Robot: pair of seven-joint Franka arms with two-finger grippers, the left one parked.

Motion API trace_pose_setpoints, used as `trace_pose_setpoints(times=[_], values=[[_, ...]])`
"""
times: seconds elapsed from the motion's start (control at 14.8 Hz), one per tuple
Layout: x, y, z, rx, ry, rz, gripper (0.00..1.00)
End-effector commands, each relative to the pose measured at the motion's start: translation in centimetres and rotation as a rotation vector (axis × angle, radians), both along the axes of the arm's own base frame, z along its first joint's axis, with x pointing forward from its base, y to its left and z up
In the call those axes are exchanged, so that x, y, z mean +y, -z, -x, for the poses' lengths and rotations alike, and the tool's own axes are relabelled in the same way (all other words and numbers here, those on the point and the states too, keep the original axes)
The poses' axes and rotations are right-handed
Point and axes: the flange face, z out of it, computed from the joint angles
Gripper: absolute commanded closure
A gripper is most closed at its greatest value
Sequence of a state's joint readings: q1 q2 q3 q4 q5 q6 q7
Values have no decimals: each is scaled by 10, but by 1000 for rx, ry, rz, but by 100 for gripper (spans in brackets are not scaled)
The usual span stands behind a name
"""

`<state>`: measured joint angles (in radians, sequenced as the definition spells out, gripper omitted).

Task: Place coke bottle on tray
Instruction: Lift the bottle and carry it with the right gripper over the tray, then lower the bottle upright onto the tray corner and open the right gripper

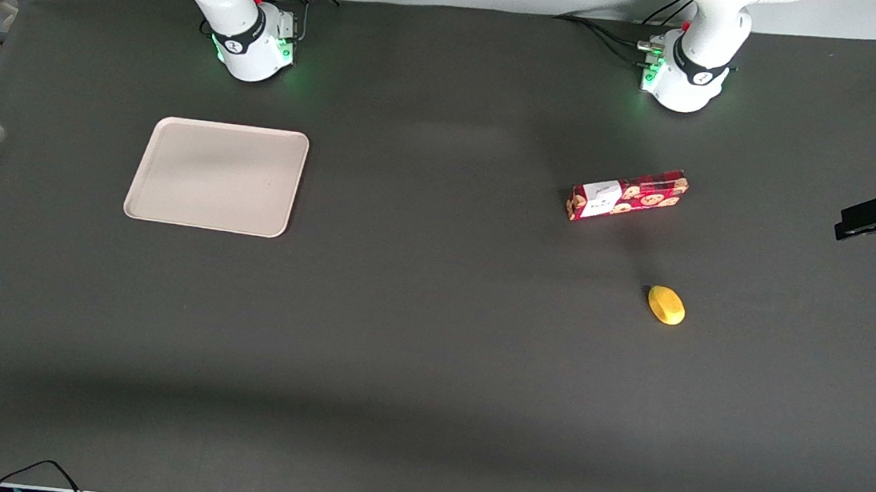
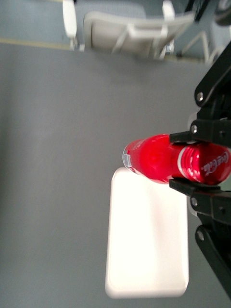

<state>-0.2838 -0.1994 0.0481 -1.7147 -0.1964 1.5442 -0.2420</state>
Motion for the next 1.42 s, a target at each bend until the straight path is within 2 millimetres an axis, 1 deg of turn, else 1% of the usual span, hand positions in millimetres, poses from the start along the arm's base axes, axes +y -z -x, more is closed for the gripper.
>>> trace_pose_setpoints(times=[0.0, 0.07, 0.14, 0.2, 0.27, 0.41, 0.47, 0.68, 0.74, 0.81, 0.88, 0.95, 1.02, 1.22, 1.29, 1.35], values=[[58, 21, -35, 21, 62, -83, 100], [67, 33, -40, 42, 55, -102, 100], [70, 46, -42, 52, 54, -138, 100], [73, 66, -42, 60, 52, -164, 100], [75, 87, -38, 50, 48, -160, 100], [76, 129, -23, 41, 35, -153, 100], [76, 146, -15, 47, 32, -151, 100], [62, 201, 10, 43, 5, -152, 100], [46, 218, 20, 44, -8, -162, 100], [23, 235, 36, 33, -38, -177, 100], [4, 247, 50, 21, -52, -190, 100], [-2, 260, 58, 13, -59, -191, 100], [-4, 273, 64, 8, -58, -188, 100], [2, 309, 79, -21, -65, -180, 100], [2, 316, 82, -25, -65, -180, 100], [3, 319, 83, -20, -66, -182, 100]])
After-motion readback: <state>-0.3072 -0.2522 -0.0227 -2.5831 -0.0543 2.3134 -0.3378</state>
